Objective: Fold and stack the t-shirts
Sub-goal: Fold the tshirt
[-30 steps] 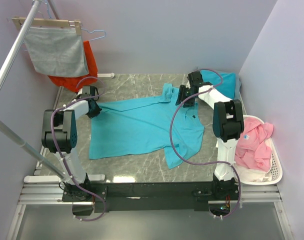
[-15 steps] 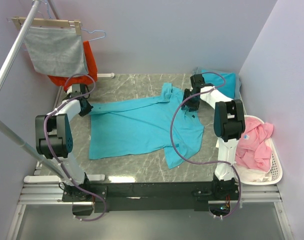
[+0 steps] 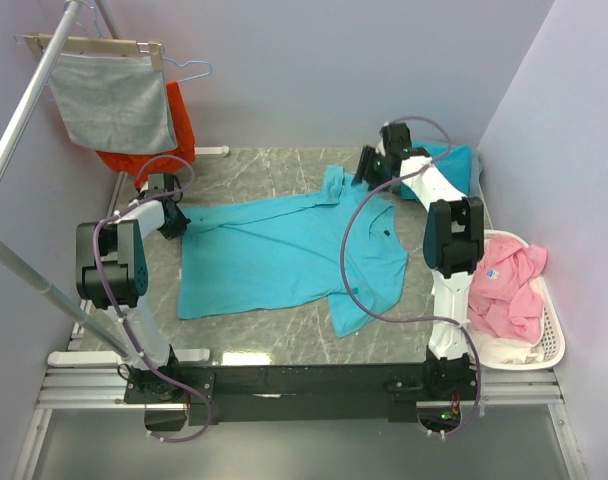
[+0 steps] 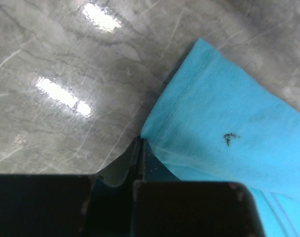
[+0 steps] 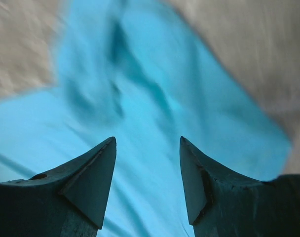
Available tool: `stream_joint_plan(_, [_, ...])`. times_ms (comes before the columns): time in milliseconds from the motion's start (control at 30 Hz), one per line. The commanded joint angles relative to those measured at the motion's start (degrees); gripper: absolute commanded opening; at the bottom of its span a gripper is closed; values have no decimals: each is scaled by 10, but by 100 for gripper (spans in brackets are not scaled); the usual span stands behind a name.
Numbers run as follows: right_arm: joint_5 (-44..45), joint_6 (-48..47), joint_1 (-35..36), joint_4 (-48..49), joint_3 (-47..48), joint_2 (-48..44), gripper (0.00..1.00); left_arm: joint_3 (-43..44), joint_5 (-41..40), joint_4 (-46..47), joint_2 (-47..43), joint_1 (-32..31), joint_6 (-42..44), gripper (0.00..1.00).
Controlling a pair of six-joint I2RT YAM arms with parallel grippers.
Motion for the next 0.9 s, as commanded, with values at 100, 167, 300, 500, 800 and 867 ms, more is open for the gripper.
stream_joint_plan(100, [-79, 32, -4, -4, 211, 110, 62, 2, 30, 24, 2, 0, 5, 1])
stream_joint_plan(167, [-89, 41, -3, -13, 256, 144, 62, 0, 40, 27, 4, -1, 3, 1])
stream_joint_plan(300, [-104, 49, 0, -15, 279, 176, 62, 6, 40, 28, 13, -5, 4, 1])
stream_joint_plan(500, [-125, 51, 6, 6, 260, 195, 61, 6, 53, 36, 21, -7, 2, 1])
stream_joint_plan(800, [-146, 57, 17, 28, 268, 215, 61, 4, 50, 37, 24, -10, 4, 1])
stream_joint_plan(867, [-157, 63, 17, 25, 281, 230, 62, 5, 50, 35, 23, -10, 4, 1])
